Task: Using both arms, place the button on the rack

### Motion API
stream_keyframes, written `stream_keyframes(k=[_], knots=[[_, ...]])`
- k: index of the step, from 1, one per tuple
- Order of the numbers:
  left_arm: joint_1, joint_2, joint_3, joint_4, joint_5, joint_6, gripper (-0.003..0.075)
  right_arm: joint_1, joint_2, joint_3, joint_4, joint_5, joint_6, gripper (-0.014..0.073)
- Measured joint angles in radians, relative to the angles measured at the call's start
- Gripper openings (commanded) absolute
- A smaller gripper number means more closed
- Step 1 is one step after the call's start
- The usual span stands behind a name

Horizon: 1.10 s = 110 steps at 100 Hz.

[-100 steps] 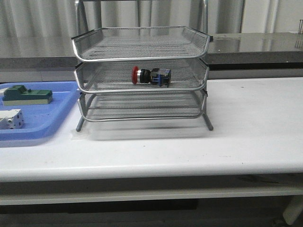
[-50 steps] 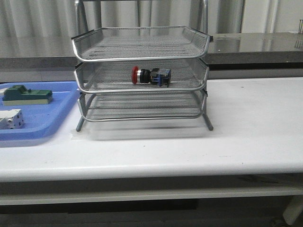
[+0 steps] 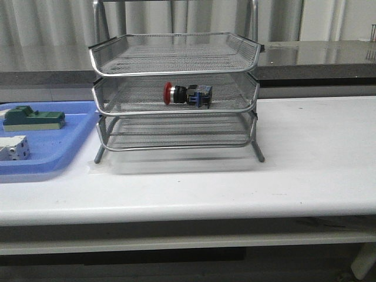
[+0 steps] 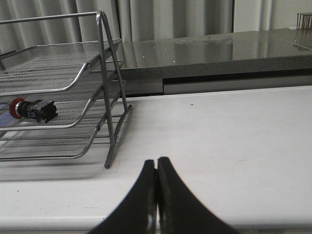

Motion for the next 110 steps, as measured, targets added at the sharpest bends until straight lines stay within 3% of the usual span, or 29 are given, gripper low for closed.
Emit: stream_keyframes(k=[36,56,67,110], knots=[[0.000,0.000,0.000,0.057,0.002,-0.041,-0.0020,0.000,0.000,0.000,0.000,0.000,0.000,-0.0057],[0.000,0.000,0.011,0.502,0.006,-0.466,-0.0020,0.000,0.000,0.000,0.000,0.000,0.000,-0.0057],[0.000,-0.015,0.039,0.622,0.008,-0.601,-0.0020,0.000,0.000,0.000,0.000,0.000,0.000,-0.0057],[0.002,-0.213,0.214,0.661,0.010,-0.648,-0.0020,0.000,0.000,0.000,0.000,0.000,0.002,-0.0057]])
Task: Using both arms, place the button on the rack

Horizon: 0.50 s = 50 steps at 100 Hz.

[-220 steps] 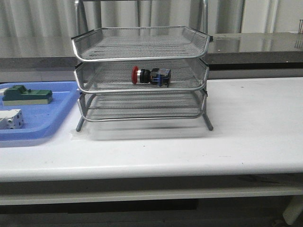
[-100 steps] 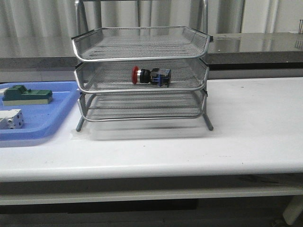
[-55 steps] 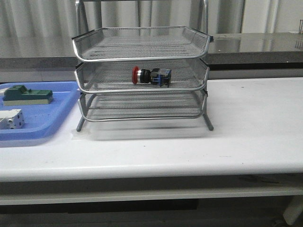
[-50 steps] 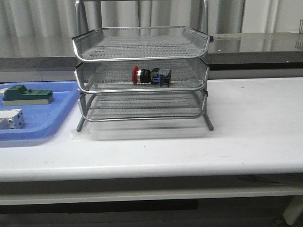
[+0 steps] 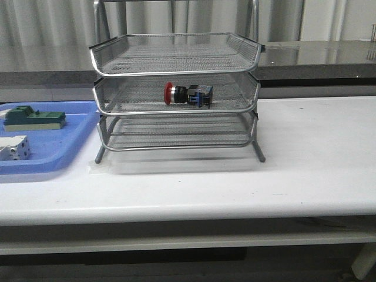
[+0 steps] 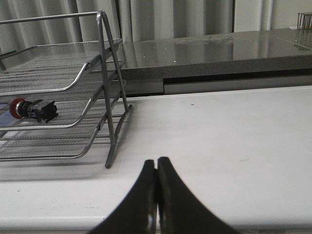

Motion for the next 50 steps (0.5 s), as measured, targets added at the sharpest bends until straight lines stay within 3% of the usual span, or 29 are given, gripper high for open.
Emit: stream_keyframes(k=[50], knots=[[0.120,-0.072,0.018,-0.014,-0.069,0.000,-0.0020,0.000,0.000,0.000,0.000,0.002,0.000,-0.0057]])
